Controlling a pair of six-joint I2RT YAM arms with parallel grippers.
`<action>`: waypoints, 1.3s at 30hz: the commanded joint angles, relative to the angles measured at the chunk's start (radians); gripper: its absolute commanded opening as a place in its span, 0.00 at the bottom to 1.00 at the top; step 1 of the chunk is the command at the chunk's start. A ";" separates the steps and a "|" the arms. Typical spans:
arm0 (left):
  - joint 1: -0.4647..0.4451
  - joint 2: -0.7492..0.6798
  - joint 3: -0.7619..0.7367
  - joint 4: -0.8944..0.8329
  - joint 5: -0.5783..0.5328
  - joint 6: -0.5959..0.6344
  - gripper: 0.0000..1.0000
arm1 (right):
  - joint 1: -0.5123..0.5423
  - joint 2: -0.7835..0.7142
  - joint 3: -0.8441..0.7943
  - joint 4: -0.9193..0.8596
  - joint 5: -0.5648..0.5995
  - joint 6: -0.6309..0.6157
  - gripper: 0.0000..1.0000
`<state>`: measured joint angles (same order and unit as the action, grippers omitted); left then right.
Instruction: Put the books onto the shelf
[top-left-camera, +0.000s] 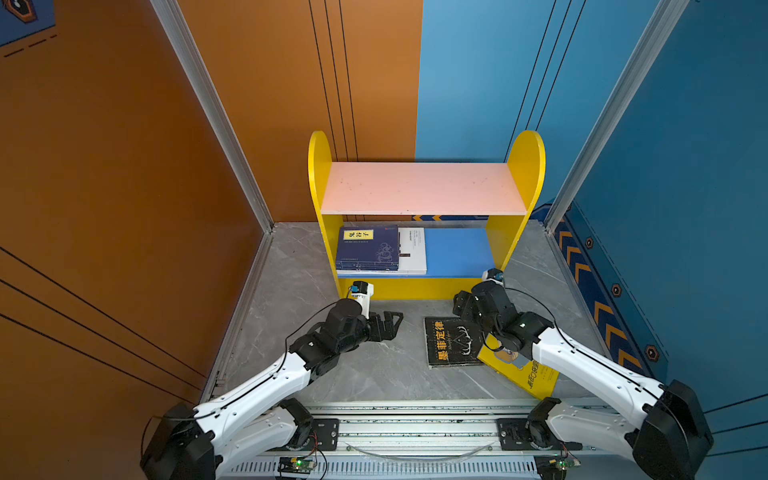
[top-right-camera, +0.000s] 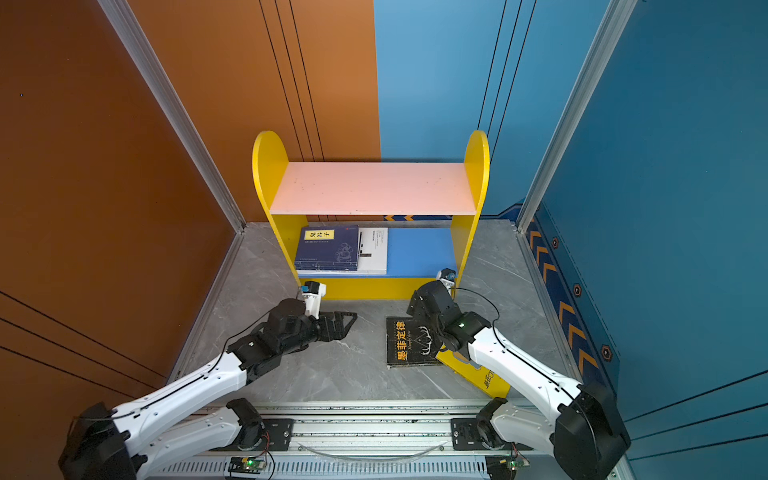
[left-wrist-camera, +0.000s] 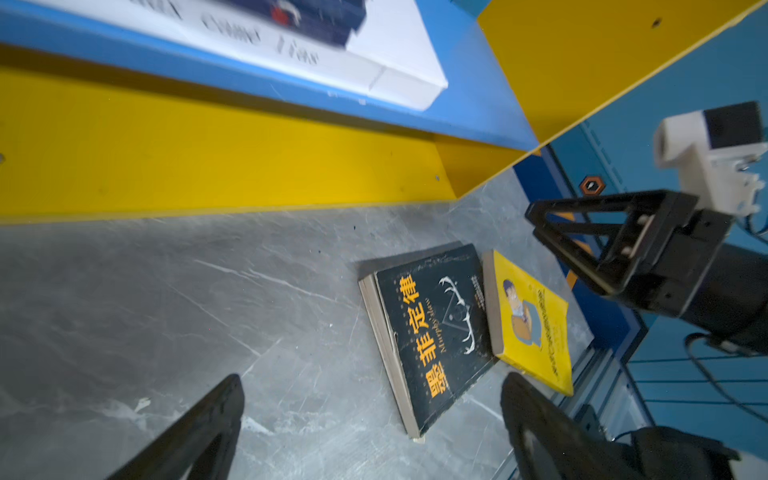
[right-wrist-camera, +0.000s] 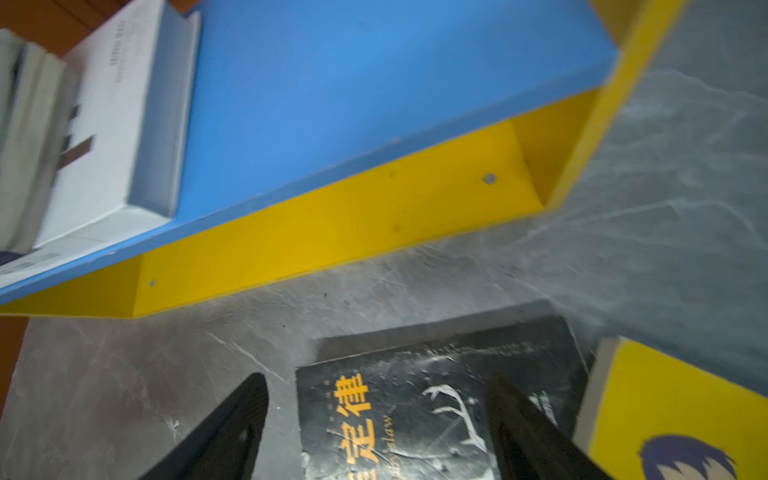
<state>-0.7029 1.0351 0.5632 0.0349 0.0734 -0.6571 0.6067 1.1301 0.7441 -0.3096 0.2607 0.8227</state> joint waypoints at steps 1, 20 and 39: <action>-0.051 0.103 0.030 0.060 -0.036 0.028 0.95 | -0.046 -0.054 -0.068 -0.072 0.008 0.079 0.86; -0.284 0.772 0.527 0.105 0.271 0.199 0.94 | -0.605 -0.387 -0.284 -0.288 -0.116 0.129 1.00; -0.340 1.152 0.983 -0.214 0.420 0.349 0.94 | -0.922 -0.299 -0.413 -0.223 -0.258 0.022 1.00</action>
<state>-1.0344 2.1468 1.4990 -0.0883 0.4511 -0.3447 -0.2977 0.8040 0.3771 -0.5255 0.0216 0.8673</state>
